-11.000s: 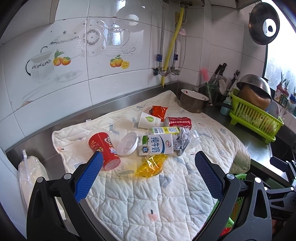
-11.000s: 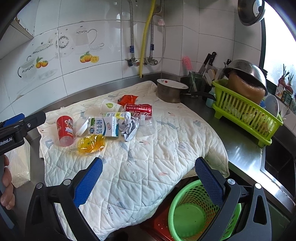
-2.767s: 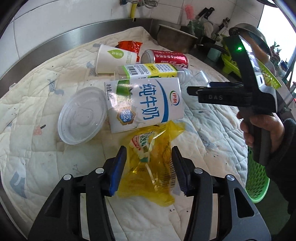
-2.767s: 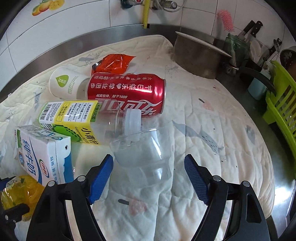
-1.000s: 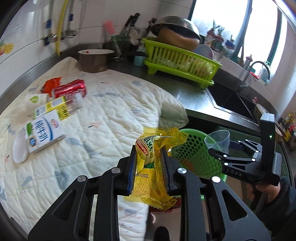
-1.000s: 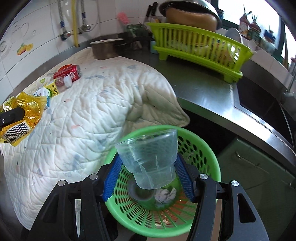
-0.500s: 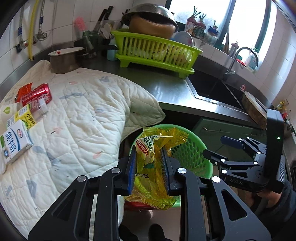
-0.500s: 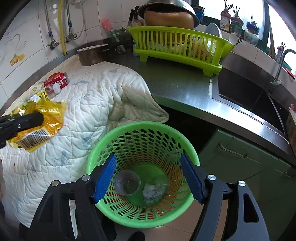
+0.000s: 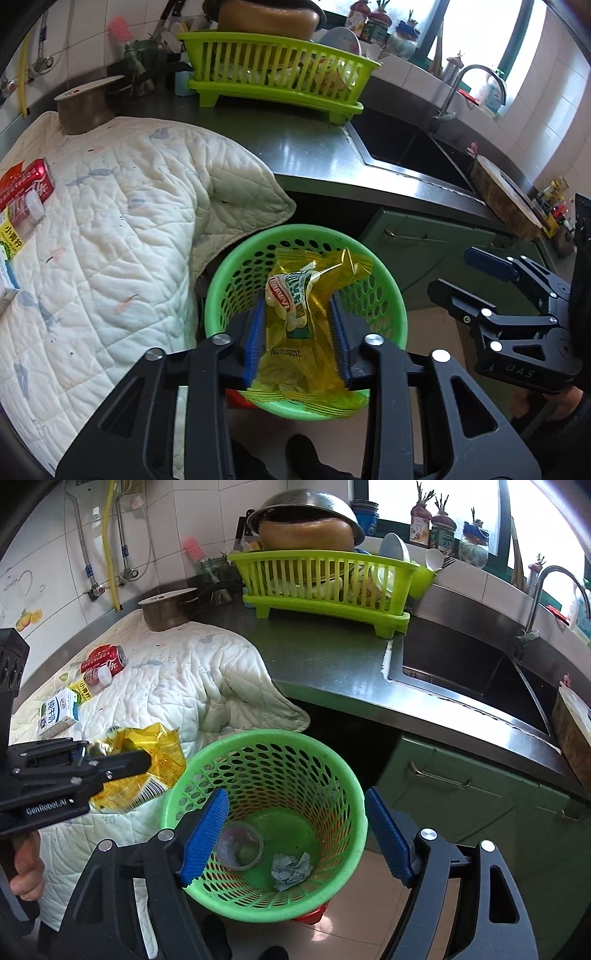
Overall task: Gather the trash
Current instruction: 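Lower the yellow wrapper into the basket and open the left tool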
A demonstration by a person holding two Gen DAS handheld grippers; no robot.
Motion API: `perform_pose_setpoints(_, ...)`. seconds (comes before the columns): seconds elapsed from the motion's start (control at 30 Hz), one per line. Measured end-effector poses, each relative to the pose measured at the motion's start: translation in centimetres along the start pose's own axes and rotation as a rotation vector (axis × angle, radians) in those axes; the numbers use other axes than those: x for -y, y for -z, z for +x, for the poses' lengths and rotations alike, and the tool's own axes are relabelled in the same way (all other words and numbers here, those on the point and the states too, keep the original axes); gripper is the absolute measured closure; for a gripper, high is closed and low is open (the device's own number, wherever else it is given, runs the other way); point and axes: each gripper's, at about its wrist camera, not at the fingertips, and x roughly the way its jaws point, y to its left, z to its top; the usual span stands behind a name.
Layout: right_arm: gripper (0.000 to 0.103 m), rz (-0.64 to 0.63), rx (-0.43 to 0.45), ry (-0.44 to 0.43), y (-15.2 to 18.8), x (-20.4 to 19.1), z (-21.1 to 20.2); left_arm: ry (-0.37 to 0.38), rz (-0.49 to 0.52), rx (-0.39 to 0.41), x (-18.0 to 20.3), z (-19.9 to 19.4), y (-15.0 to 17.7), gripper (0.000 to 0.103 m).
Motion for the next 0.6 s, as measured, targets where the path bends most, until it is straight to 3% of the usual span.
perform_pose_setpoints(0.07,0.029,0.005,0.002,0.001,0.1,0.2,-0.2,0.013,0.003,0.000,0.4,0.2,0.1,0.059)
perform_pose_setpoints(0.1,0.029,0.006,0.002,0.001,0.1,0.2,-0.2,0.015,0.006,-0.002,0.7,0.3,0.1,0.051)
perform_pose_setpoints(0.27,0.029,0.005,0.006,-0.006,0.1,0.2,-0.3,0.013,0.004,0.000,0.8,0.0,0.4,0.046)
perform_pose_setpoints(0.6,0.029,-0.040,0.025,-0.053,-1.1,-2.3,-0.1,-0.083,-0.038,0.059,-1.8,-3.5,0.8,0.035)
